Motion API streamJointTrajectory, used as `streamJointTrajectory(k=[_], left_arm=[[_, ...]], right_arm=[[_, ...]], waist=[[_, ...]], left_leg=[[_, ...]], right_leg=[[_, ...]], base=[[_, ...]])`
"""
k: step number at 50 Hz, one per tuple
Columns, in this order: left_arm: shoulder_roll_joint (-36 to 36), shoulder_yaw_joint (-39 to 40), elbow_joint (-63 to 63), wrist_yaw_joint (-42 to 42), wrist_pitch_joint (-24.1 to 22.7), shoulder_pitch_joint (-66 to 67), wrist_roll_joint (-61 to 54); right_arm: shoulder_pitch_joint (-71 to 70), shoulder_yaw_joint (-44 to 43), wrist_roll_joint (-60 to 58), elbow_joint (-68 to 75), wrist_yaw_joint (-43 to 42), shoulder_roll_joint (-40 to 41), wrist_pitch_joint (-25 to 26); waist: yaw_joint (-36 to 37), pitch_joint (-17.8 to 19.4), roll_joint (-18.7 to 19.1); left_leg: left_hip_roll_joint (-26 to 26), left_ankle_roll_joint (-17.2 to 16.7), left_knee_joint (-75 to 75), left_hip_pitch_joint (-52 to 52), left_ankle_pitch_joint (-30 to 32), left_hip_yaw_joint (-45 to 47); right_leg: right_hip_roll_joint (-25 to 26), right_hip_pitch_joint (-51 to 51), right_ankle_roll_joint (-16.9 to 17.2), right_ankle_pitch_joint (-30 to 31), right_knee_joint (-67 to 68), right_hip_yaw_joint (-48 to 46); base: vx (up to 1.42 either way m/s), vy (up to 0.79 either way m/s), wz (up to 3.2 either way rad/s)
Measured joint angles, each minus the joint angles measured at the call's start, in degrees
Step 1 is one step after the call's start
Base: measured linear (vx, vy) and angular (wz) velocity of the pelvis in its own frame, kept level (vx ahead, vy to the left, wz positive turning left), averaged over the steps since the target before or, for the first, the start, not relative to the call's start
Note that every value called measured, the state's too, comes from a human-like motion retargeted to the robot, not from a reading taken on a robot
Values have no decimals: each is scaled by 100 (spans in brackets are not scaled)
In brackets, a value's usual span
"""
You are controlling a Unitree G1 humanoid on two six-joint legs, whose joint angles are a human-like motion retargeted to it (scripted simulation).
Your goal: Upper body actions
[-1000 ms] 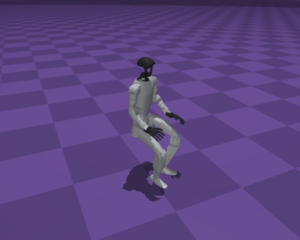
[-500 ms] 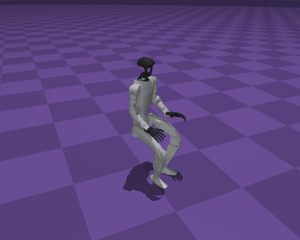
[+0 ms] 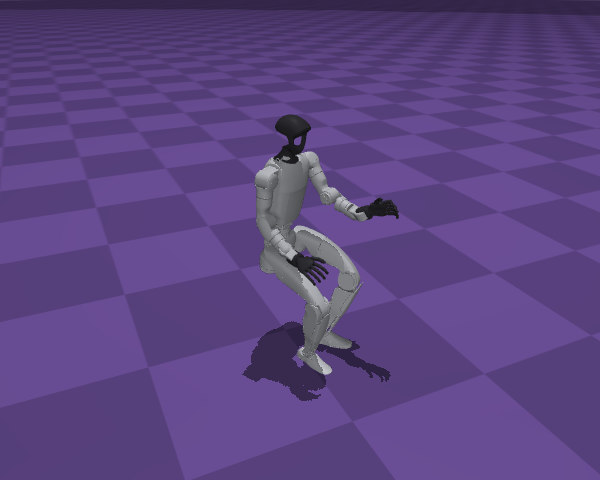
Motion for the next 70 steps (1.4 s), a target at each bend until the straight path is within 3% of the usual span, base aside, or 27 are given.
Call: streamJointTrajectory(k=[8,18,31,40,48,55,62,70], left_arm=[[323,73,92,45,248,-491,282],[445,72,300,-208,920,-800,633],[347,25,395,463,660,-825,839],[207,40,159,326,255,-840,378],[236,-128,-739,176,117,-666,-1],[228,-208,-1779,-320,289,-197,-590],[85,-381,-2646,-806,369,527,-827],[-127,-813,-3279,-772,178,1661,-753]], right_arm=[[-189,115,7,45,-2,-4,-81],[-248,145,35,7,-16,-18,-123],[-238,123,65,-16,-19,-40,-147],[-167,38,126,28,-52,-55,-160],[-111,-32,172,107,-76,-91,-144],[-21,-119,182,156,-94,-102,-117],[113,-274,225,140,-117,-147,-96],[185,-402,242,154,-119,-188,-68]], waist=[[-162,80,-4],[-216,114,35],[-199,110,66],[-97,44,99],[1,-38,127],[116,-128,148],[318,-175,161],[465,-189,173]], left_leg=[[69,-18,26,-72,-17,15],[114,-39,51,-139,-30,19],[126,-44,50,-161,-25,33],[103,-47,45,-143,-16,31],[55,-42,34,-109,-10,31],[23,-37,22,-65,1,31],[-26,-20,-7,-19,22,36],[-72,-8,-28,39,19,45]], right_leg=[[66,-79,-13,7,-10,9],[120,-157,-15,-2,-8,20],[134,-189,-15,0,-13,31],[112,-171,-8,-11,-4,38],[61,-133,-3,-28,12,43],[31,-91,-3,-36,21,52],[-17,-42,2,-34,20,58],[-75,26,7,-38,22,53]], base=[[0,0,0],[0,0,0],[0,0,0],[0,0,0],[0,0,0],[0,0,0],[0,0,0],[0,0,0]])
